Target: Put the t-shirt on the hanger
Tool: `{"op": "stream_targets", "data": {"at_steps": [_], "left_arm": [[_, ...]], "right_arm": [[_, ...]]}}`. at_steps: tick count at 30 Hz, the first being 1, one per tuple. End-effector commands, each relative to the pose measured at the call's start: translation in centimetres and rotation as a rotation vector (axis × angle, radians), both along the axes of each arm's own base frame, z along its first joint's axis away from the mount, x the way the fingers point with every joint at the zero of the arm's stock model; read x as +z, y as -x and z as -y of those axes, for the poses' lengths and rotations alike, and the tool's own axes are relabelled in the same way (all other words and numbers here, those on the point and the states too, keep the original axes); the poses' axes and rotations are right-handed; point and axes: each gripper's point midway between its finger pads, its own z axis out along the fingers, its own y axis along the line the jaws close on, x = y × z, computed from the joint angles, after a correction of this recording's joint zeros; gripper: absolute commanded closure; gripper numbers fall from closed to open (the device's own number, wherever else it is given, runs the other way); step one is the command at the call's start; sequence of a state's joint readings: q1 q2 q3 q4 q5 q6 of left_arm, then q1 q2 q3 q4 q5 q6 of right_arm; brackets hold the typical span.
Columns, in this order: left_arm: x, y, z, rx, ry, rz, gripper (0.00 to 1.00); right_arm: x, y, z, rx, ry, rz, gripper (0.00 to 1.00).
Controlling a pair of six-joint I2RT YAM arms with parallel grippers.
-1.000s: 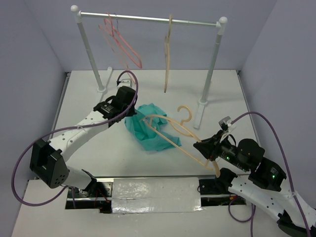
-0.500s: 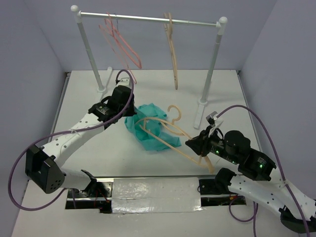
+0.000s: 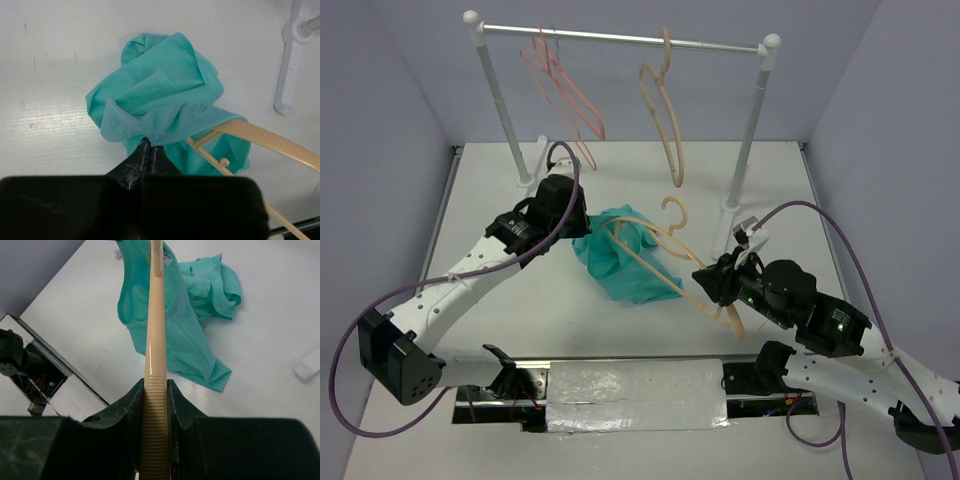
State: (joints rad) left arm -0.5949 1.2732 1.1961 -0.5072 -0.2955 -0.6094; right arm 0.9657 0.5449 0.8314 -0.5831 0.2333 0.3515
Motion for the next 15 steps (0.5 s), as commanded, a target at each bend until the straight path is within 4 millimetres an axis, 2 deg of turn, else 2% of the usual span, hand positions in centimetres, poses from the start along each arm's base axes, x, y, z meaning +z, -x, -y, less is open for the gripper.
{"op": "stream_targets", "data": {"at_steps": [1, 5, 10, 14, 15], "left_arm": [[2.7, 0.2, 0.5, -0.015, 0.044, 0.049, 1.00], [2.7, 0.5, 1.0, -0.037, 0.047, 0.039, 1.00], [3.1, 0.5, 1.4, -0.049, 0.061, 0.051, 1.00], [5.0, 0.3, 2.0, -0.070, 0.088, 0.083, 1.00], [5.3, 0.4, 2.2, -0.081, 0.093, 0.085, 1.00]], "right_arm": [[3.2, -1.2, 0.2, -0.056, -0.049, 0.091, 1.00], [3.0, -1.3, -0.9, -0.040, -0.046, 0.102, 1.00], [3.0, -0.4, -2.9, 0.041, -0.059, 0.124, 1.00], [3.2, 0.7, -4.3, 0.100, -0.102, 0.157, 1.00], [2.7, 0.7, -4.4, 0.105, -0.093, 0.159, 1.00]]}}
